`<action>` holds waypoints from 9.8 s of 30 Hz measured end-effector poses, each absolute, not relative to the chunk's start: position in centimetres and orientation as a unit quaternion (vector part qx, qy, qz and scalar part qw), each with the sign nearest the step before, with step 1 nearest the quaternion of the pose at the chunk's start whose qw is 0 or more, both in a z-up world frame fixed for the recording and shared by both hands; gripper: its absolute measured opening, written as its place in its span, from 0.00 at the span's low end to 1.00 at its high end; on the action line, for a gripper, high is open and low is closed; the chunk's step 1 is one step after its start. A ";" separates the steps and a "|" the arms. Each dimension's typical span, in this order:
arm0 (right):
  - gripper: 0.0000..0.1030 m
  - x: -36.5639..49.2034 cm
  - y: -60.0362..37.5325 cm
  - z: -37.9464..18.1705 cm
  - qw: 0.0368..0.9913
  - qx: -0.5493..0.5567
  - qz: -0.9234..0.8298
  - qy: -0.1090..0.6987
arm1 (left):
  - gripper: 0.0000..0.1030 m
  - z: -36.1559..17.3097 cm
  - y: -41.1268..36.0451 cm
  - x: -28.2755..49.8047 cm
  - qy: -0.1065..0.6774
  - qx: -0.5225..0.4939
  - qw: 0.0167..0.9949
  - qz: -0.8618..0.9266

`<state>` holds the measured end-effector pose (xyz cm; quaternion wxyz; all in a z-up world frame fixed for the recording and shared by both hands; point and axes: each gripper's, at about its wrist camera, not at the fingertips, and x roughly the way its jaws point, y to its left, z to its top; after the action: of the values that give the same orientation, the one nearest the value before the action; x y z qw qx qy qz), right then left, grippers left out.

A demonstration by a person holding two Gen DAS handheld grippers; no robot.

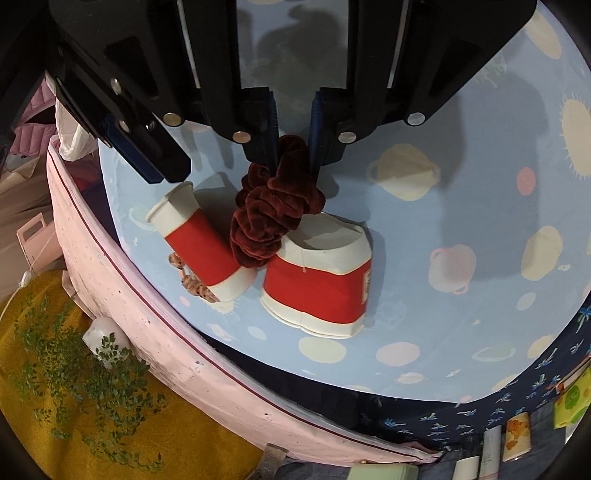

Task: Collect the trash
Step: 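Grasp the dark red scrunchie with the left tool while the right grasps a red-and-white cup, then carry scrunchie and cup over the white bin and open both tools, then move both tools back over the remaining cup and pink scrunchie, then grasp the red-and-white cup with the left tool while the right grasps the pink beaded scrunchie, then carry cup and pink scrunchie over the white bin and open both tools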

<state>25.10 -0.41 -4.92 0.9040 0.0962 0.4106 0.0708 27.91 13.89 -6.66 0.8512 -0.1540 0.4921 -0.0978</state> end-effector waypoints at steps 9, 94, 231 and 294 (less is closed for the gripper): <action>0.21 27.3 0.5 -5.7 0.901 0.105 0.084 0.413 | 0.12 -6.9 14.7 28.0 0.495 -0.161 0.848 -0.094; 0.11 2.0 -29.0 1.0 0.911 0.275 -0.129 0.278 | 0.49 3.6 -13.8 12.1 0.435 -0.013 0.855 -0.282; 0.09 13.2 -15.5 -3.2 0.893 0.231 -0.046 0.383 | 0.63 -2.3 1.2 18.3 0.465 -0.036 0.872 -0.149; 0.09 -1.9 -34.6 -3.3 0.872 0.340 -0.176 0.305 | 0.70 -0.4 -18.4 10.8 0.458 0.040 0.840 -0.288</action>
<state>-1.94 -34.63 -3.33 0.8722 0.3395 0.3048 -0.1764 10.82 -18.41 -0.43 0.8399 0.0397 0.4584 -0.2879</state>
